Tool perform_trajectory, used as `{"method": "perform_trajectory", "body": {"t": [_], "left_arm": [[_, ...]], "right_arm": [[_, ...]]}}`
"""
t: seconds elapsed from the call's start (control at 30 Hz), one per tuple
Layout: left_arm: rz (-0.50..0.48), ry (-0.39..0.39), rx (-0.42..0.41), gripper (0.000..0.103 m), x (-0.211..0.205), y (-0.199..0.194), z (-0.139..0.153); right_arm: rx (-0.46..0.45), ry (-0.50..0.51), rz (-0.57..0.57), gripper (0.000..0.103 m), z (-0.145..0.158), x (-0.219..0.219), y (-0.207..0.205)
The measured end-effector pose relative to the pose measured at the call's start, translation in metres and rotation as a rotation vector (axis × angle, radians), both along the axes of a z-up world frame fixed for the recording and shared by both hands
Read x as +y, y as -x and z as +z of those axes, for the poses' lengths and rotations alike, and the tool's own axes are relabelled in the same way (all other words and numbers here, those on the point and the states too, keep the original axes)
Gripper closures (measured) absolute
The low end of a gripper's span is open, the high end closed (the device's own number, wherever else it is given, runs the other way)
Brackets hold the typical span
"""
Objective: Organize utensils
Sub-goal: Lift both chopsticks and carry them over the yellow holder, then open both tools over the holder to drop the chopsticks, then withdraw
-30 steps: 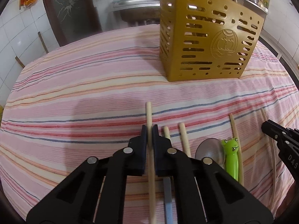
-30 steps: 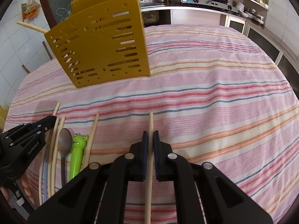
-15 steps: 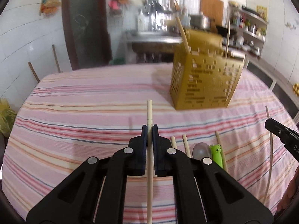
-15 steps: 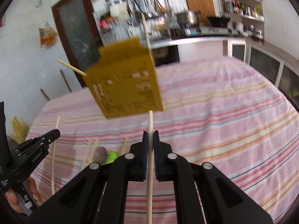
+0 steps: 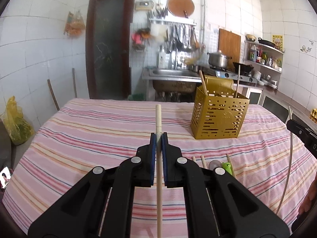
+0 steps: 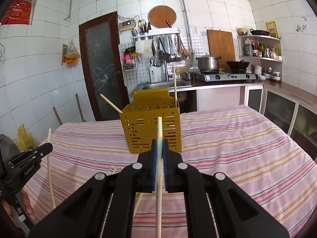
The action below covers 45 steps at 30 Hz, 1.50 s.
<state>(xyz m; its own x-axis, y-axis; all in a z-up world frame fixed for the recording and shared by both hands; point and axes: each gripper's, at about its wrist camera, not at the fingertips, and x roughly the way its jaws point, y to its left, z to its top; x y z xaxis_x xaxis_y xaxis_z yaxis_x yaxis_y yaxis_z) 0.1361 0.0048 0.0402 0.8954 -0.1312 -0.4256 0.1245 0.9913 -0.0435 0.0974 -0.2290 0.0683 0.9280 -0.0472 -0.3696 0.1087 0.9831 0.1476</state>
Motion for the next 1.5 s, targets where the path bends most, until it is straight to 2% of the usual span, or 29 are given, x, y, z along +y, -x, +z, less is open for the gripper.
{"method": "perform_trajectory", "body": {"t": [0.2, 0.33, 0.6, 0.83, 1.03, 1.23, 1.37, 1.5], "left_arm": [[0.011, 0.045, -0.034, 0.099, 0.013, 0.013, 0.008], [-0.007, 0.046, -0.083, 0.099, 0.007, 0.018, 0.023], [-0.074, 0.069, -0.190, 0.099, -0.025, 0.008, 0.081], [-0.110, 0.093, -0.299, 0.099, -0.067, -0.031, 0.146], [-0.109, 0.138, -0.317, 0.099, -0.093, -0.090, 0.175], [-0.103, 0.154, -0.326, 0.099, -0.117, -0.143, 0.175], [-0.091, 0.141, -0.306, 0.099, -0.133, -0.179, 0.153], [-0.074, 0.106, -0.284, 0.099, -0.141, -0.199, 0.128]], "right_arm": [[-0.044, -0.009, -0.006, 0.097, 0.003, -0.002, 0.009], [-0.099, 0.009, -0.014, 0.097, 0.019, -0.003, 0.012], [-0.194, 0.000, -0.025, 0.097, 0.069, -0.012, -0.008], [-0.283, -0.005, -0.035, 0.097, 0.126, -0.031, -0.051], [-0.352, -0.019, -0.044, 0.097, 0.155, -0.047, -0.100], [-0.407, 0.019, -0.050, 0.097, 0.156, -0.055, -0.152], [-0.411, 0.015, -0.036, 0.097, 0.140, -0.061, -0.187], [-0.381, 0.011, -0.011, 0.097, 0.112, -0.063, -0.216]]}}
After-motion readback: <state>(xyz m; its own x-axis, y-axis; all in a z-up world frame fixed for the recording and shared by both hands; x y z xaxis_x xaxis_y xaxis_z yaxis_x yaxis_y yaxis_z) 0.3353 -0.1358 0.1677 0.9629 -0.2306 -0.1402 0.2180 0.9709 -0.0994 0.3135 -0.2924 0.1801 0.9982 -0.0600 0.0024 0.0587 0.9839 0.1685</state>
